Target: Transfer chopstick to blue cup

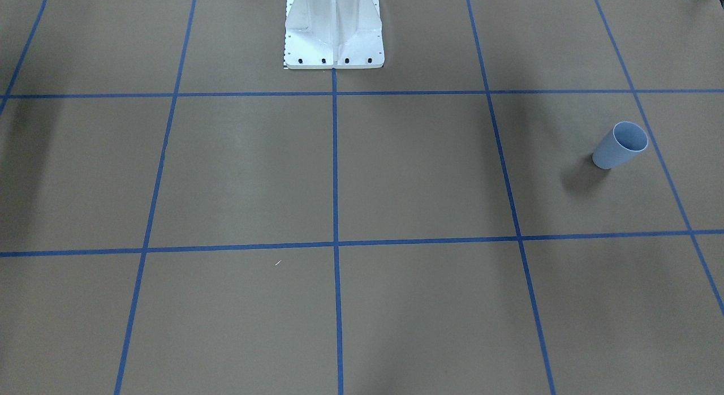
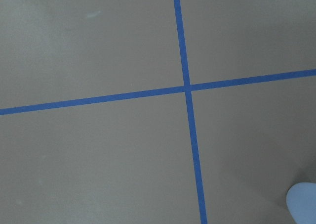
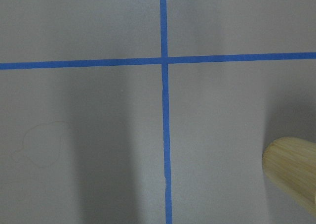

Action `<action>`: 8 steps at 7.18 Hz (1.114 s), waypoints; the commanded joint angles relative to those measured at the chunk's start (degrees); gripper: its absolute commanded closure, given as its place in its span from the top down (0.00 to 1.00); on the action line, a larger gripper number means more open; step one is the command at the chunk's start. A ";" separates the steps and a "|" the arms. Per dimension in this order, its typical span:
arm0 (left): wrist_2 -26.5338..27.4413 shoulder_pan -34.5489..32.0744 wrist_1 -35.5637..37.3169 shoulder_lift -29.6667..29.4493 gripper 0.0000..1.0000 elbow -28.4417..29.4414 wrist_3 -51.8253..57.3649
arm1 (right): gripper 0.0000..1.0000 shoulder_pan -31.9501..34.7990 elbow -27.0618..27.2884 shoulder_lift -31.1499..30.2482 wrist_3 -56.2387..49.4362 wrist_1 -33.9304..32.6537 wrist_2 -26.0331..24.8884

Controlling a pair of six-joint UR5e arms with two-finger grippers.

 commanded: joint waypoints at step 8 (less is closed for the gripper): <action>-2.87 16.98 -14.04 3.96 0.99 -2.02 -20.30 | 1.00 0.09 1.41 -0.53 0.00 0.16 0.09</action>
